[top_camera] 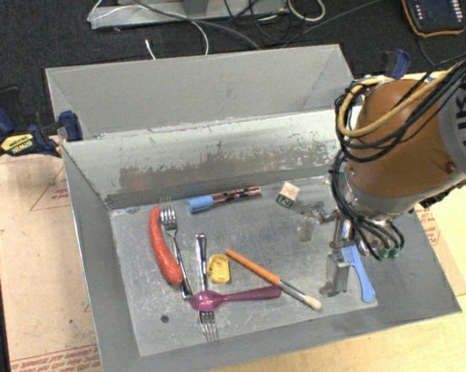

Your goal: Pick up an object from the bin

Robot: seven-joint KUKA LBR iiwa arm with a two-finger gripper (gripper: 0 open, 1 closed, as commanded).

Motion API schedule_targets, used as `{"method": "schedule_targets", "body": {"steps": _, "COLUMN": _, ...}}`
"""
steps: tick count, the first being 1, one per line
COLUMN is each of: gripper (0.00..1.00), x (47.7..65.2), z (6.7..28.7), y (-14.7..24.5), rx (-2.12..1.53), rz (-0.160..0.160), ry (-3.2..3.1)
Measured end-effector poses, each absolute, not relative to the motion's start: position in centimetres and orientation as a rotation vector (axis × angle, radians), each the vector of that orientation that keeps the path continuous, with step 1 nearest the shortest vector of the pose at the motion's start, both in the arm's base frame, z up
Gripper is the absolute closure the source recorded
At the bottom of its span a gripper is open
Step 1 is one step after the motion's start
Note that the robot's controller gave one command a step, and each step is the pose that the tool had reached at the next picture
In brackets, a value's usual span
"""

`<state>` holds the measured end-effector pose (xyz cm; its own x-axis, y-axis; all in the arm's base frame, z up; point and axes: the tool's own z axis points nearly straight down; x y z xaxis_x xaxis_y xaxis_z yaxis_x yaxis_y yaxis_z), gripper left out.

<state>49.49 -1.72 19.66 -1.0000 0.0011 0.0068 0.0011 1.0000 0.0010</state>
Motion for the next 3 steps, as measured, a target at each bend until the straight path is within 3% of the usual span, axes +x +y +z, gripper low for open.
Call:
{"method": "schedule_targets", "body": {"steps": 1, "gripper": 0.00, "x": 49.7, "z": 20.0, "y": -1.7, "rx": 0.001, "rz": -0.001, "ry": -3.142}}
{"method": "schedule_targets", "body": {"steps": 2, "gripper": 0.00, "x": 48.4, "z": 6.9, "y": 3.1, "rx": -0.124, "rz": -0.006, "ry": -3.152}}
{"method": "schedule_targets", "body": {"steps": 3, "gripper": 0.00, "x": 48.1, "z": 16.0, "y": 2.4, "rx": -0.309, "rz": -0.002, "ry": -3.140}}
